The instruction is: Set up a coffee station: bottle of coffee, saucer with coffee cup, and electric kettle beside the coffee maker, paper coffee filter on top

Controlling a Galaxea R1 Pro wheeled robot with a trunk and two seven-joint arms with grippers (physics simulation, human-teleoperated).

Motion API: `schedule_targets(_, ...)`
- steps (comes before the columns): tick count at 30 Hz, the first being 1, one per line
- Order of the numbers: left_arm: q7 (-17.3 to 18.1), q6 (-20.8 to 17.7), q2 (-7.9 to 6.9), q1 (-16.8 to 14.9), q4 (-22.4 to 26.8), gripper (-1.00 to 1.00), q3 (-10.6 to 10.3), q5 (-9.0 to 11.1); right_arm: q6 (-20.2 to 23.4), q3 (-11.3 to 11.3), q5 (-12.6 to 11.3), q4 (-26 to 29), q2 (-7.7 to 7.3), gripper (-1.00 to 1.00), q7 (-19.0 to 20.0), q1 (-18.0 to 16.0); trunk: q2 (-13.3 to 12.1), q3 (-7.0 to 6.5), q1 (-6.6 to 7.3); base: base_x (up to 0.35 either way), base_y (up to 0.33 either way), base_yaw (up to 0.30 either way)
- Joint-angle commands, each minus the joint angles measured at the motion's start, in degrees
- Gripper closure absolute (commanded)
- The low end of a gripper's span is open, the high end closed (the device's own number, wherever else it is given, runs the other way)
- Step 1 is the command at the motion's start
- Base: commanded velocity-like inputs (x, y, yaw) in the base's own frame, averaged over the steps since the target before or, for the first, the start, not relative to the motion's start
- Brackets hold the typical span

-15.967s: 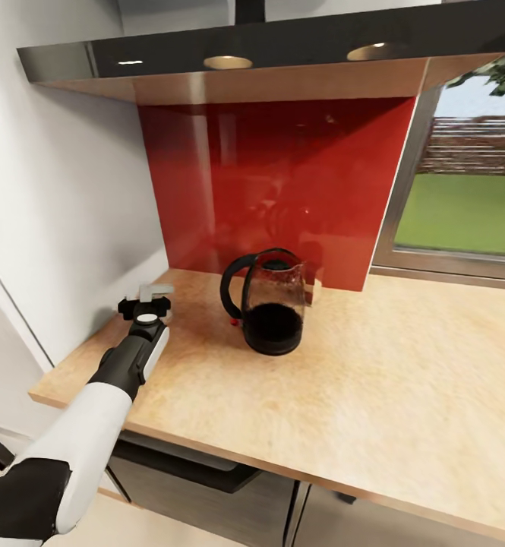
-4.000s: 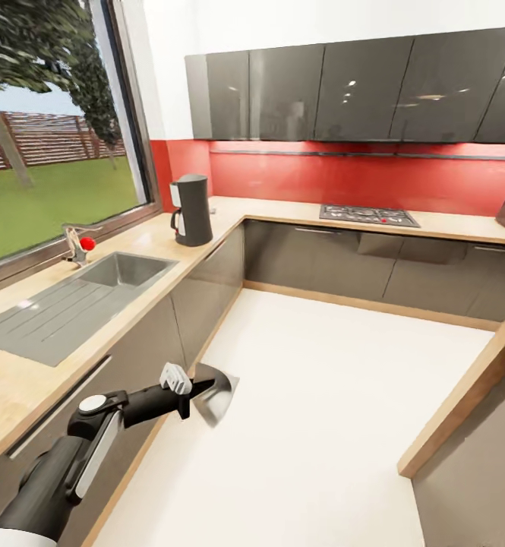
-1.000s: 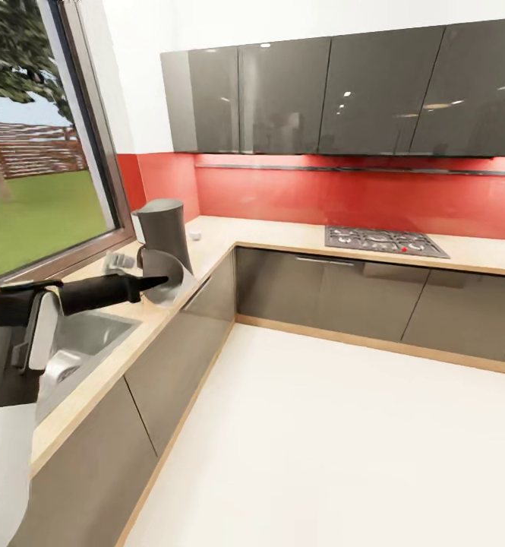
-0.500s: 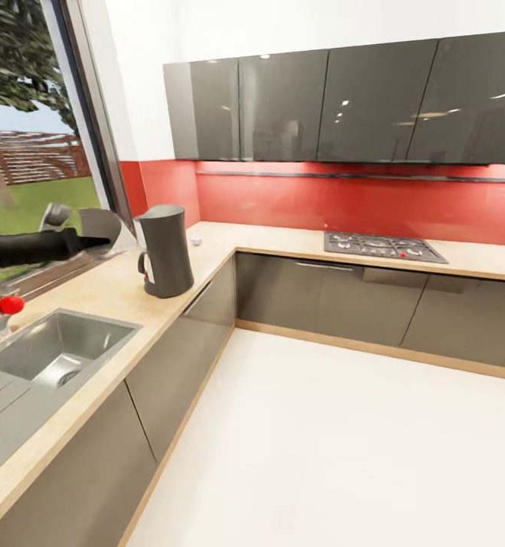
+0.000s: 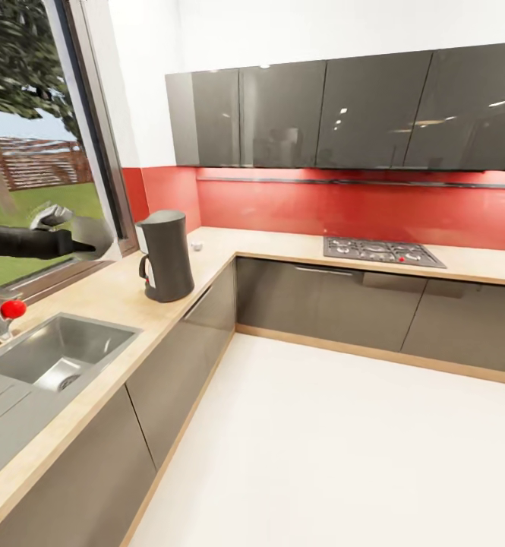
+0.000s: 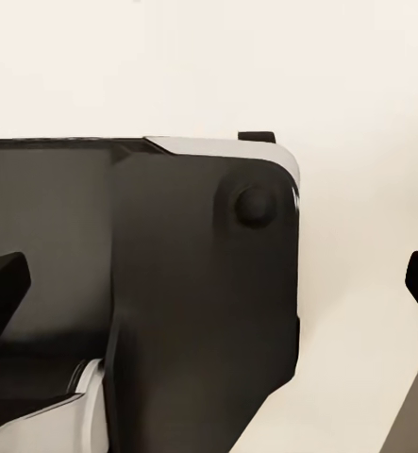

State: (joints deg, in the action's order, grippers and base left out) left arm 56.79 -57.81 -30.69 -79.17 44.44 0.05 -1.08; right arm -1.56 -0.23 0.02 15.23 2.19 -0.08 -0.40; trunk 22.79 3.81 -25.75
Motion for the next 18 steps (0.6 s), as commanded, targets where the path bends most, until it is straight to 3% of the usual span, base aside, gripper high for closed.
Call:
schedule_targets(1,0.3,-0.2,0.02,-0.2,-1.0,1.00,-2.2,-0.3,-0.2,0.0,0.0,-0.1,0.01,-1.00,0.0,0.0,0.1,0.11,-0.03,0.000,0.000,0.000)
schedule_targets(2,0.3,-0.2,0.02,-0.3,-2.1,1.00,-4.8,-0.4,-0.2,0.0,0.0,-0.1,0.01,-1.00,0.0,0.0,0.1,0.09,-0.03,0.000,0.000,0.000)
schedule_targets(3,0.4,-0.2,-0.09,-0.2,-3.4,1.00,-9.0,-0.4,-0.2,0.0,0.1,-0.1,-0.07,-1.00,0.1,0.0,0.1,0.08,-0.03,0.000,0.000,0.000)
schedule_targets(4,0.4,-0.2,-0.16,-0.2,-3.6,1.00,-10.2,-0.3,-0.2,0.0,0.1,-0.1,-0.09,-1.00,0.1,0.0,0.1,0.08,-0.03,0.000,0.000,0.000)
schedule_targets(5,1.2,-0.2,-0.51,0.0,-4.1,1.00,-13.4,-0.4,-0.2,0.0,0.1,0.0,-0.14,-1.00,0.1,0.0,0.1,0.07,-0.03,0.000,0.000,0.000)
schedule_targets(6,1.9,-0.2,-0.99,0.2,-4.2,1.00,-14.6,-0.5,-0.2,0.0,0.1,0.0,-0.15,-1.00,0.1,0.0,0.1,0.07,-0.03,0.000,0.000,0.000)
schedule_targets(10,2.8,0.0,-1.75,0.7,-4.3,1.00,-15.8,-0.7,-0.2,0.0,0.1,0.0,-0.17,-1.00,0.2,0.0,0.1,0.07,-0.03,0.031,0.000,0.000)
schedule_targets(18,2.9,-0.1,-1.83,-0.2,-4.6,1.00,-15.7,-0.8,-0.2,-0.1,0.0,0.0,-0.15,-1.00,0.1,0.0,0.1,0.07,-0.03,0.294,0.046,0.000)
